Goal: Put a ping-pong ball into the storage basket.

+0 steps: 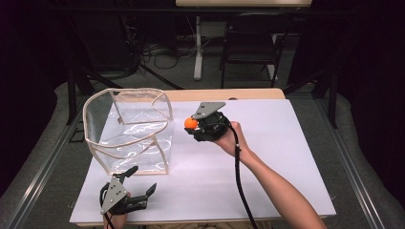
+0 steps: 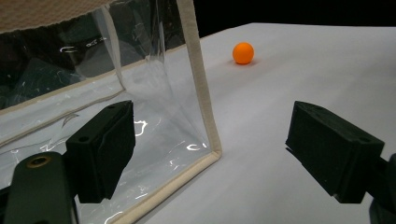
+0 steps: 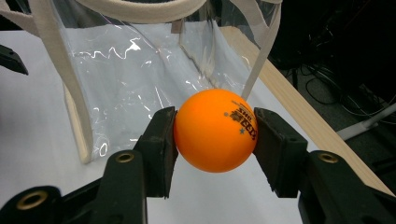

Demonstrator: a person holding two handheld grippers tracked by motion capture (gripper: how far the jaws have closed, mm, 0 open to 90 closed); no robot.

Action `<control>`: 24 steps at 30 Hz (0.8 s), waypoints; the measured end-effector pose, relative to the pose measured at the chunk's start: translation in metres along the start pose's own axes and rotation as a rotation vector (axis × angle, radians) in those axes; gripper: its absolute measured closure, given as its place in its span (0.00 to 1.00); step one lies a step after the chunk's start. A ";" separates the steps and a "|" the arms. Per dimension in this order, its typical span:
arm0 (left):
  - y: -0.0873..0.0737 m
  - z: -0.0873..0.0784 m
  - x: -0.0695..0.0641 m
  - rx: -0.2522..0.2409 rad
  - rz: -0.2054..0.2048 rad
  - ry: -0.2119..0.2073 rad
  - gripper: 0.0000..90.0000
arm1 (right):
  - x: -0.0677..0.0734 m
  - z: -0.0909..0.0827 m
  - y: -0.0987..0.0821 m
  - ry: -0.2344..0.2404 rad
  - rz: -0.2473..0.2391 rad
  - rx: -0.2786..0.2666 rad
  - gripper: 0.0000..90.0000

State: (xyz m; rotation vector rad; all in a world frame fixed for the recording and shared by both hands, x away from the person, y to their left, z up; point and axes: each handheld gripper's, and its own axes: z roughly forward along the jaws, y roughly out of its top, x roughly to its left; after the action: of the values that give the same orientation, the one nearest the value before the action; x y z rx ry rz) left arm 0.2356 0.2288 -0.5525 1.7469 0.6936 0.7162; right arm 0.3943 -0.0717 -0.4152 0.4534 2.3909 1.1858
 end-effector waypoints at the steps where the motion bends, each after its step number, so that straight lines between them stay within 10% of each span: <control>1: 0.000 0.000 0.000 0.000 0.000 0.000 0.17 | 0.000 0.000 0.001 0.001 0.000 0.003 0.57; 24: 0.000 0.000 0.000 -0.001 0.000 0.000 0.17 | -0.011 0.004 0.018 0.001 0.002 0.020 0.57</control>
State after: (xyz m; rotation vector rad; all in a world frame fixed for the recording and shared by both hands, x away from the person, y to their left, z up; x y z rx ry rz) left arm 0.2354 0.2287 -0.5524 1.7462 0.6934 0.7157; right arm 0.4073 -0.0635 -0.4004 0.4623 2.4058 1.1644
